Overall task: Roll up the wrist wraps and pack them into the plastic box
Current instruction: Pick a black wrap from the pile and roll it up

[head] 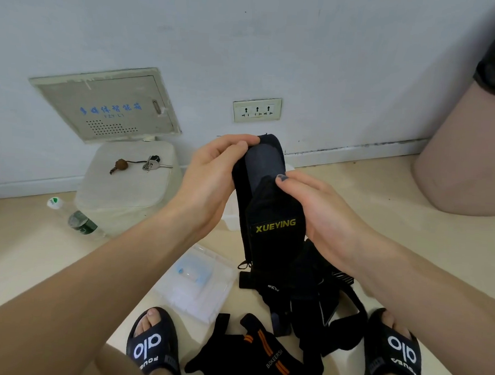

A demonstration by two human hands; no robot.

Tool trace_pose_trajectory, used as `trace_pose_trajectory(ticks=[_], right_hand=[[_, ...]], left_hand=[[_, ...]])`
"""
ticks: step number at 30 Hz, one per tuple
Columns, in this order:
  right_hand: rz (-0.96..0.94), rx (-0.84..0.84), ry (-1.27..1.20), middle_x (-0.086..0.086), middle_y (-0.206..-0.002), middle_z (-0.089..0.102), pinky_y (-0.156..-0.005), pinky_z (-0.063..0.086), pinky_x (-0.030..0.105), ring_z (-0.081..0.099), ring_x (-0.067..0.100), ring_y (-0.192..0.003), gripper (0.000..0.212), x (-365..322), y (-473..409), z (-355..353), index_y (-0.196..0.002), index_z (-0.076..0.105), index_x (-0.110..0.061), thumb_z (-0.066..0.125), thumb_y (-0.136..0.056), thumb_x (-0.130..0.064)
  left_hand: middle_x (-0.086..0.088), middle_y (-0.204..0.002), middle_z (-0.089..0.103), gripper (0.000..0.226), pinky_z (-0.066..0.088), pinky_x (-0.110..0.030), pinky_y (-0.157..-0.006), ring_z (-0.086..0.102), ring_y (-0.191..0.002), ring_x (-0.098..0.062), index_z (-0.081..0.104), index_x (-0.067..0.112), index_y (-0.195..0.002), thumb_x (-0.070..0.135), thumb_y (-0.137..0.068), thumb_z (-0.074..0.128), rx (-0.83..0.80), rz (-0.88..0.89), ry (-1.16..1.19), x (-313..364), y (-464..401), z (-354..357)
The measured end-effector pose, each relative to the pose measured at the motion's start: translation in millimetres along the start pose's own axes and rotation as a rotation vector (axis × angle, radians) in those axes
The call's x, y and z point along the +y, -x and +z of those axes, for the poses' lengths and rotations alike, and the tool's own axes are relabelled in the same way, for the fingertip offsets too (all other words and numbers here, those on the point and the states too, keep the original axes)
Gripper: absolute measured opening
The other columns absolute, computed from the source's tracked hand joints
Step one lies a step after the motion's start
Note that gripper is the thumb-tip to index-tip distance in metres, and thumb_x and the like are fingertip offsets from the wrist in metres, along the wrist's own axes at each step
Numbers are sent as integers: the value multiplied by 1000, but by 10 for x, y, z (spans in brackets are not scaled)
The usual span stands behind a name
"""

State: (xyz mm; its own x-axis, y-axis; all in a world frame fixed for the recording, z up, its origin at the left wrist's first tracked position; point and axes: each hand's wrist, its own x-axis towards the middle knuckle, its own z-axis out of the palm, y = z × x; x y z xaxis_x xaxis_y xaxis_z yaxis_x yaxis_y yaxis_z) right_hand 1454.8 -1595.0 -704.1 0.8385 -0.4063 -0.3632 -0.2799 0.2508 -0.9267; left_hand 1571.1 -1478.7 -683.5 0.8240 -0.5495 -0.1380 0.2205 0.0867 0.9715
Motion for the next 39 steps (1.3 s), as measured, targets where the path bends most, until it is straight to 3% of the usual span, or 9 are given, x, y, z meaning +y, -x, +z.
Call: trace_pose_trajectory(ticks=[23, 29, 33, 39], right_hand=[[24, 14, 40, 1, -110, 78, -111, 48, 50, 71, 20, -112, 26, 38, -35, 3, -107, 78, -20, 56, -104, -33], [12, 7, 56, 1, -111, 78, -109, 50, 50, 71, 21, -112, 25, 28, -11, 15, -108, 77, -21, 55, -104, -33], [-3, 10, 67, 7, -114, 76, -110, 49, 50, 71, 24, -112, 27, 14, 10, 28, -108, 76, -16, 54, -105, -32], [7, 10, 59, 5, -110, 77, -108, 51, 50, 72, 22, -110, 27, 22, 2, 33, -107, 77, -18, 54, -106, -31]], left_hand=[[-5, -98, 73, 24, 56, -29, -82, 67, -90, -13, 73, 8, -106, 3, -104, 49, -25, -2, -47, -14, -4, 0], [-10, -107, 71, 17, 55, -37, -94, 66, -98, -17, 74, 10, -108, 9, -101, 59, -24, -3, -78, -33, -8, -7], [-6, -102, 73, 20, 55, -36, -89, 67, -94, -15, 74, 10, -106, 8, -103, 54, -31, -9, -60, -28, -11, -15], [-10, -110, 72, 19, 54, -43, -103, 67, -108, -23, 74, 12, -108, 3, -99, 60, -32, 36, -121, -67, -27, -36]])
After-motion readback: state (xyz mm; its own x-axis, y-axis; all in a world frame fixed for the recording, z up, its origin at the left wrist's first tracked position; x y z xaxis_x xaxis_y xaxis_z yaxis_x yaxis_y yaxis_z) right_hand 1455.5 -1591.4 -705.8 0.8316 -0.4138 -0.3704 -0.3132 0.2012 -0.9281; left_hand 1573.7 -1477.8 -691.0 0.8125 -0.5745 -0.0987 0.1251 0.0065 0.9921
